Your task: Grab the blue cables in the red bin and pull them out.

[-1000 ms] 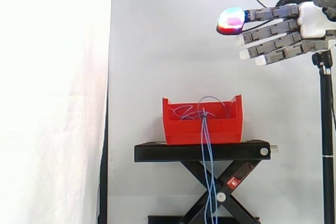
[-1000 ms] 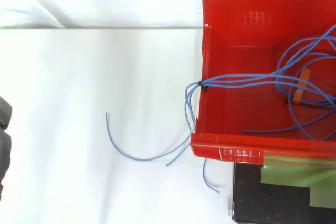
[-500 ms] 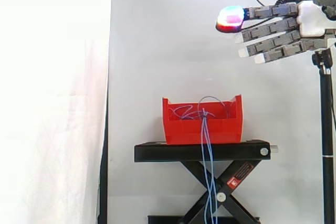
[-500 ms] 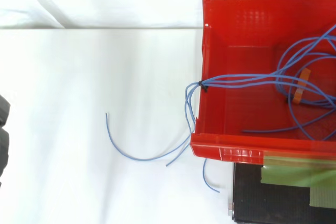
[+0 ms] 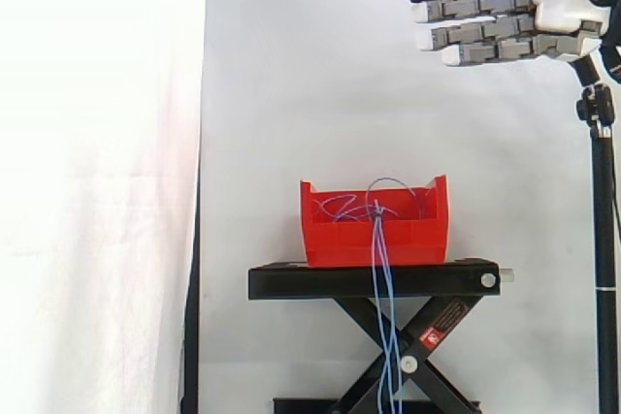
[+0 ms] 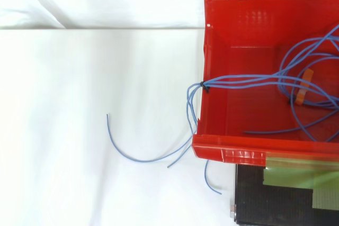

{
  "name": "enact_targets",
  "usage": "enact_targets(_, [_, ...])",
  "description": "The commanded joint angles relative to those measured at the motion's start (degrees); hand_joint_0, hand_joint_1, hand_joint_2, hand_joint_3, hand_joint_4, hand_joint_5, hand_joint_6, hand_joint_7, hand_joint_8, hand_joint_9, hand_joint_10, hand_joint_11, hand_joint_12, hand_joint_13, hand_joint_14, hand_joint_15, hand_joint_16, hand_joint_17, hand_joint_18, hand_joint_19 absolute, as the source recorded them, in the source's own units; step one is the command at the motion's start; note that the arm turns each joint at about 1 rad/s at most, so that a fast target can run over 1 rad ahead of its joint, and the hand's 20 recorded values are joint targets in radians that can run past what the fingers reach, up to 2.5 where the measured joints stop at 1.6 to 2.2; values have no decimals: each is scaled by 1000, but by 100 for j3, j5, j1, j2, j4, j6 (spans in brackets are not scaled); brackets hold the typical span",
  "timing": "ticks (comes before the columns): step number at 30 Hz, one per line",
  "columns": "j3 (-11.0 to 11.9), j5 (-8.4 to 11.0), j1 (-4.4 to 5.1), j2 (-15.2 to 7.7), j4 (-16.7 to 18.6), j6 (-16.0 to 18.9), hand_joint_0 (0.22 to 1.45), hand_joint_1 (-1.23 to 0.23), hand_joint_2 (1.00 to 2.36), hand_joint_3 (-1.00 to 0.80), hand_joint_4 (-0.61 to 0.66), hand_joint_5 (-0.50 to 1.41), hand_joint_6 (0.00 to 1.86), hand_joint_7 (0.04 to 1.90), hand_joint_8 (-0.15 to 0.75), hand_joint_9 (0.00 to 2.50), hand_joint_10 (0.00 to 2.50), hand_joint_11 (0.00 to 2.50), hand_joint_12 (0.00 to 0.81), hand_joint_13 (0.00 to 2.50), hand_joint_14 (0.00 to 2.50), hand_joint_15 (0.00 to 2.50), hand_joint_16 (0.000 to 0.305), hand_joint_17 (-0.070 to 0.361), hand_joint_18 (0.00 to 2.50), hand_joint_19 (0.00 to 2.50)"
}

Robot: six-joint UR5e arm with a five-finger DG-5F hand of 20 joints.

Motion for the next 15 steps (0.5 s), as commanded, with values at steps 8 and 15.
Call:
enact_targets(8, [19, 157, 107, -203, 27, -6, 636, -747, 1000, -1000, 67, 86, 6, 168, 169, 0, 0, 0, 352, 0, 2, 52, 60, 135, 0, 184])
enact_targets(15, [63, 157, 107, -520, 115, -24, 637, -746, 1000, -1000, 78, 102, 7, 175, 176, 0, 0, 0, 353, 0, 2, 47, 60, 136, 0, 197])
